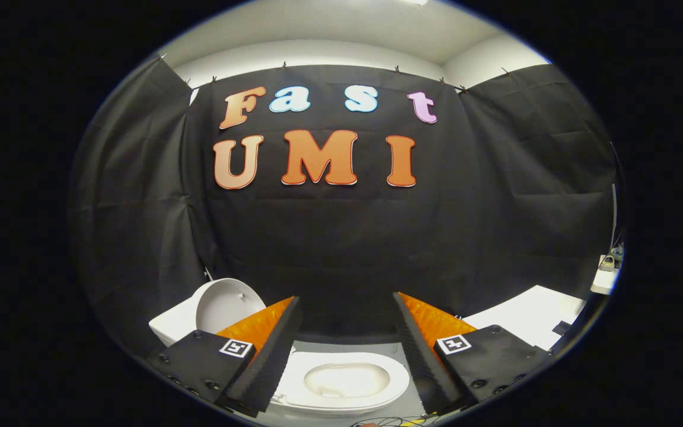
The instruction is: Open the toilet lid.
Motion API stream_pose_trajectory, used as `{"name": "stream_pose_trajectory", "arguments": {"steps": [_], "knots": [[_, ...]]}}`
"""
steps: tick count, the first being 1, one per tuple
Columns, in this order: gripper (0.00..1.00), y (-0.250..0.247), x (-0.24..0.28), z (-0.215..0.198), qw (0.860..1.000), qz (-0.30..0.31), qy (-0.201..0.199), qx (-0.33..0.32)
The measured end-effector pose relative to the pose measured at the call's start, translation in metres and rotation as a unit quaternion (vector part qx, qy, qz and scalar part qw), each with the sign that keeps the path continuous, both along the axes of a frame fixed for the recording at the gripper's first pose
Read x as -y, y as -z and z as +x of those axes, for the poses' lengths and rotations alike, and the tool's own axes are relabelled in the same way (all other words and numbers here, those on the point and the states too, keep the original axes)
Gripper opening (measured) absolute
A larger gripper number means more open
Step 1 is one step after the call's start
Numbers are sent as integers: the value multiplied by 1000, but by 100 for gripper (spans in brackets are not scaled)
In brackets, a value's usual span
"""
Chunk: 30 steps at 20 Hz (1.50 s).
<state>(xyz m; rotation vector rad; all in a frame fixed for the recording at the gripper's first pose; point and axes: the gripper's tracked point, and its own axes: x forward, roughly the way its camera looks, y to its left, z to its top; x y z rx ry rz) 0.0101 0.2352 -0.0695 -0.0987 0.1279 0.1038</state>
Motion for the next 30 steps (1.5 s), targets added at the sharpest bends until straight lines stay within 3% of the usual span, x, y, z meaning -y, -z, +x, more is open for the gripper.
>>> {"name": "stream_pose_trajectory", "arguments": {"steps": [30], "knots": [[97,-3,23,-7,999,29,26,9]]}}
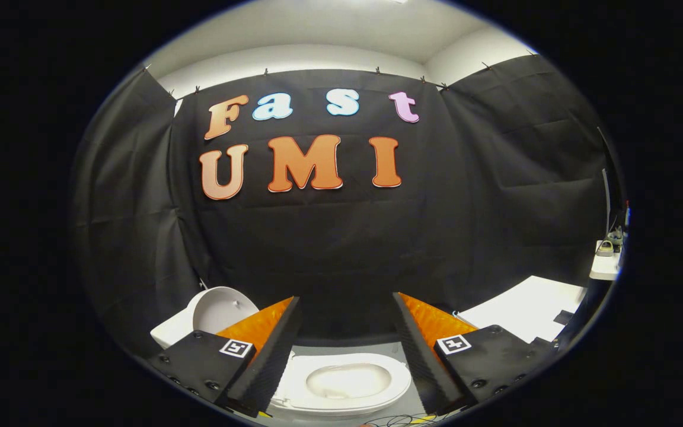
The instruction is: Open the toilet lid.
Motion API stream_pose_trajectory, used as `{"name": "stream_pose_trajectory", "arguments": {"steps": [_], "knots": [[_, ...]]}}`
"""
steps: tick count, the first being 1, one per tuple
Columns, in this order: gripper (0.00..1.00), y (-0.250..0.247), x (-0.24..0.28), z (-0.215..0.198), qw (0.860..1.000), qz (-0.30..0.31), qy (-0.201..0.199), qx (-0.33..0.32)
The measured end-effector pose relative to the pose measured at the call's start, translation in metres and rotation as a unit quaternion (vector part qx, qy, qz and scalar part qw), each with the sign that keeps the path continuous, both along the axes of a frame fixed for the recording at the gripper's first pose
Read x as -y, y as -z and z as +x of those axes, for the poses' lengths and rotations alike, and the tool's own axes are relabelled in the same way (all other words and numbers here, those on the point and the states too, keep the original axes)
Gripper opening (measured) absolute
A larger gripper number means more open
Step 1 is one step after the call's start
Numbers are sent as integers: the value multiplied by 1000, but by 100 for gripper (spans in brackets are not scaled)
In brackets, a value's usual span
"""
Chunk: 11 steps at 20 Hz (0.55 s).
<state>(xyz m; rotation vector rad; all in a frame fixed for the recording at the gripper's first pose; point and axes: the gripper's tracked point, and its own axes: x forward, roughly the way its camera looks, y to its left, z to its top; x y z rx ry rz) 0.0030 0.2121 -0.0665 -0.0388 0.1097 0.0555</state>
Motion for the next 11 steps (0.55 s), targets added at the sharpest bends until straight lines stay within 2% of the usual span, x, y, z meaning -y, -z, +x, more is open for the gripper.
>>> {"name": "stream_pose_trajectory", "arguments": {"steps": [11], "knots": [[97,0,-2,0,1000,1,1,1]]}}
